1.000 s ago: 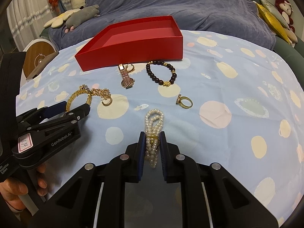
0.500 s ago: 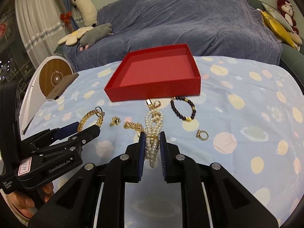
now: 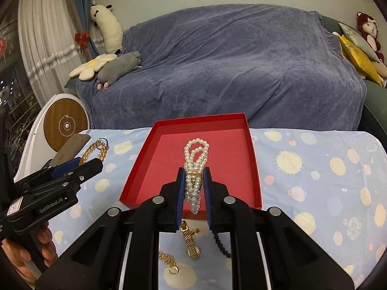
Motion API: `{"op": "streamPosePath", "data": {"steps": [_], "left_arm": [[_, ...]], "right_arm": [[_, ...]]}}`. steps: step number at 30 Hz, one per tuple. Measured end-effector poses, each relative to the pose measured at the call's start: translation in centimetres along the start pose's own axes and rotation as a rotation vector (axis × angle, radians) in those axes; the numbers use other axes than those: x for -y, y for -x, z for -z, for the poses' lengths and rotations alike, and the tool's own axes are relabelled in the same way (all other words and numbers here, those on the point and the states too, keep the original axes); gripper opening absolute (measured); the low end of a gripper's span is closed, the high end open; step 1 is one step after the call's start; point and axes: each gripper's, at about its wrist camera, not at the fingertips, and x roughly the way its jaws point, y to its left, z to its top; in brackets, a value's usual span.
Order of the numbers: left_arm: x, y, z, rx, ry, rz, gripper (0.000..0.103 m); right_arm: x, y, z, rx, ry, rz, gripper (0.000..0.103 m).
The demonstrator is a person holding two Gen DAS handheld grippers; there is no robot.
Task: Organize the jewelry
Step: 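Drop the pearl bracelet in the box with the right tool while the left grasps the bangle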
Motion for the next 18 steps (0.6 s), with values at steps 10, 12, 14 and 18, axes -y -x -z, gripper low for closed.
{"op": "streamPosePath", "data": {"steps": [10,12,14,18], "left_arm": [[-0.9,-6.1,-1.2,-0.005,-0.039,0.034,0.053],[-1.2,-7.1,-1.0,-0.013,-0.045,0.039,0.053],[-1.5,-7.7,-0.8,-0.019,-0.048,0.036,0.053],[-1.7,-7.8,-0.9,-0.022,-0.032,0.047,0.053]], "right_arm": [[0.8,-7.3,-0.8,-0.063,0.041,0.038,0.014],[0.9,-8.2,-0.7,-0.072,0.049,0.042,0.014],[1.0,-8.8,-0.6,-0.078,0.053,0.046,0.014],[1.3,-8.9,-0.5,-0.083,0.050,0.051,0.014]]}}
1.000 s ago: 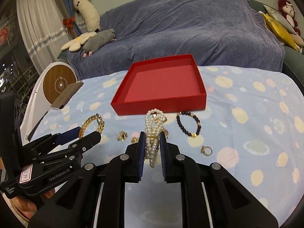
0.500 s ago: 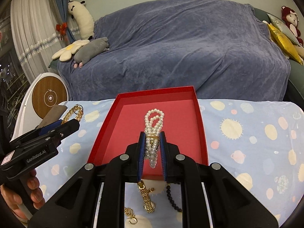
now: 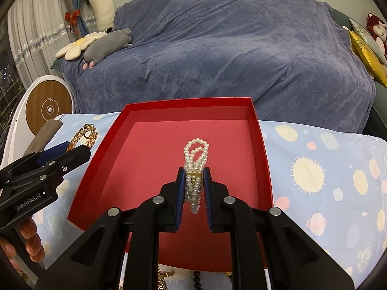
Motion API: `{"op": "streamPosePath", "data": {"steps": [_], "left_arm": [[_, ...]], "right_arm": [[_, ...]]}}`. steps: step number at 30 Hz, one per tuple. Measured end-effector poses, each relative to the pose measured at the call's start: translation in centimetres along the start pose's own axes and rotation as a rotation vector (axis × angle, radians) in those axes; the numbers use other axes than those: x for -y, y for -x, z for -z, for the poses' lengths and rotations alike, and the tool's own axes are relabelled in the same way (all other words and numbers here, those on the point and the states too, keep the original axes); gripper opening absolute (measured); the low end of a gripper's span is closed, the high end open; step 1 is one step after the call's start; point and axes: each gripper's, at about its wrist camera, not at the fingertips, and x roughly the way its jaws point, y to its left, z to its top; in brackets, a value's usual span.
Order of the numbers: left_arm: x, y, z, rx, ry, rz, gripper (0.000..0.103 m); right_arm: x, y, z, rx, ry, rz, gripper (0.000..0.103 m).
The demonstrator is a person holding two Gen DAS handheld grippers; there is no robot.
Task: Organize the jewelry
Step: 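Drop the pearl bracelet in the box with the right tool while the left grasps the bangle, then carry the gold bangle into the red box and open the left tool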
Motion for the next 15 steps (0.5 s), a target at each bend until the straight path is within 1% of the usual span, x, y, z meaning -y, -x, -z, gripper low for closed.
{"op": "streamPosePath", "data": {"steps": [10,13,14,15], "left_arm": [[1.3,3.5,0.0,0.034,-0.008,0.036,0.053],[1.6,4.6,0.1,0.046,0.005,0.058,0.053],[1.7,4.9,0.1,0.048,0.008,0.066,0.053],[1.8,5.1,0.2,0.048,0.008,0.070,0.053]], "right_arm": [[0.4,-0.3,0.0,-0.015,-0.011,0.007,0.015],[0.3,-0.4,0.1,-0.011,-0.011,0.013,0.017],[0.3,-0.3,0.1,-0.009,-0.008,0.018,0.021],[0.3,-0.1,0.1,0.001,-0.006,0.027,0.031]]}}
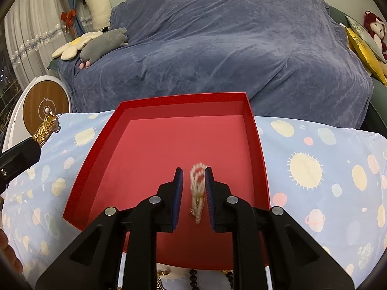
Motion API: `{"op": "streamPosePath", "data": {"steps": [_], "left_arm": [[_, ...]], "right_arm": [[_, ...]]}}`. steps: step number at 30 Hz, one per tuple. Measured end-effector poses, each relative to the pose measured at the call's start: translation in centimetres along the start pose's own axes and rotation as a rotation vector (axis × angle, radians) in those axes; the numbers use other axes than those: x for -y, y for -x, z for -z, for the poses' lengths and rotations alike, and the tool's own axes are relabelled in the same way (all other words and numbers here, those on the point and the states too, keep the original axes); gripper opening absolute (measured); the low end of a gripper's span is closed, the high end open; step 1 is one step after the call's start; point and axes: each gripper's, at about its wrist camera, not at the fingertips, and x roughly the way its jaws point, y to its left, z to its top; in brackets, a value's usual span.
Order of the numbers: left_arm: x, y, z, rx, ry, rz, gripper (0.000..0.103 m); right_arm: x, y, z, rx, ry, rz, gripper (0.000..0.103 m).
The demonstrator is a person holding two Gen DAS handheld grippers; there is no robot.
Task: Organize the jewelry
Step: 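Carry the gold bangle into the red box and open the left tool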
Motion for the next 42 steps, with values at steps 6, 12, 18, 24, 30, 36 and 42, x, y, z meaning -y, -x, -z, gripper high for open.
{"op": "streamPosePath", "data": {"steps": [6,12,18,24,30,36,42], "left_arm": [[-0.2,1.0,0.3,-0.016,0.014,0.012,0.053],[-0.1,1.6,0.5,-0.036,-0.017,-0.017,0.053],[0.2,3.4,2.1,-0.071,-0.061,0.004,0.053],[0.8,5.5,4.2,-0.113,-0.128,0.013,0.053],[0.5,8.2,4.4,-0.113,-0.096,0.053,0.053],[0.8,9.0,4.0,-0.170,-0.048,0.102,0.053],[2.3,8.2,5.8,-0.272,-0.235,-0.048,0.053]], "right_arm": [[-1.0,2.6,0.1,0.074,0.035,-0.047,0.052],[-1.8,4.0,0.5,0.052,0.018,-0.065,0.052],[-2.9,5.7,2.5,0.035,0.094,-0.040,0.052],[-1.9,7.3,4.0,0.028,0.030,-0.072,0.052],[-4.1,8.3,6.3,0.022,0.080,-0.193,0.052],[-7.4,9.8,7.5,0.082,0.192,-0.277,0.052],[-6.0,9.8,7.1,0.069,0.199,-0.190,0.052]]}}
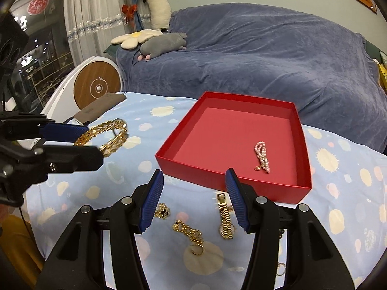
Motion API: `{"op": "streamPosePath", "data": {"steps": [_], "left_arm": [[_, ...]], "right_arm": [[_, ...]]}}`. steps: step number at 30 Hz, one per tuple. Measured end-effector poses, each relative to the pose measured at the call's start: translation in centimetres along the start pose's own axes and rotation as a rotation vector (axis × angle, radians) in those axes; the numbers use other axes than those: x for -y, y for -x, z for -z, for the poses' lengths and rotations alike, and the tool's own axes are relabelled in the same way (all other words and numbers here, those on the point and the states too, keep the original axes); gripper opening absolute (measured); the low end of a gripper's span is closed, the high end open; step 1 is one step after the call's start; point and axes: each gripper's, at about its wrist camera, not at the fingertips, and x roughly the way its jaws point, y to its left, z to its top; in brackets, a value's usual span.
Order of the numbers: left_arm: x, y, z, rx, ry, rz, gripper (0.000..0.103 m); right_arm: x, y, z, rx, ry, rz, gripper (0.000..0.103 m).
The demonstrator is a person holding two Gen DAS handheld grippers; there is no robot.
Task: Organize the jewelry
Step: 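Carry the gold bangle into the red box and open the left tool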
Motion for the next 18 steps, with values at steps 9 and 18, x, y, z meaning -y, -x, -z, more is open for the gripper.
{"op": "streamPosePath", "data": {"steps": [9,18], "left_arm": [[2.1,-3.2,4.0,-0.131,-0.499,-0.385,0.052],[0.9,-2.9,4.8,-0.136,-0.616,-0.457,0.053]], "right_arm": [[1.7,0.3,0.4,-0.007,-0.012,0.041,0.052],[2.1,0.6,0.1,0.011,-0.024,0.044,0.052]]}}
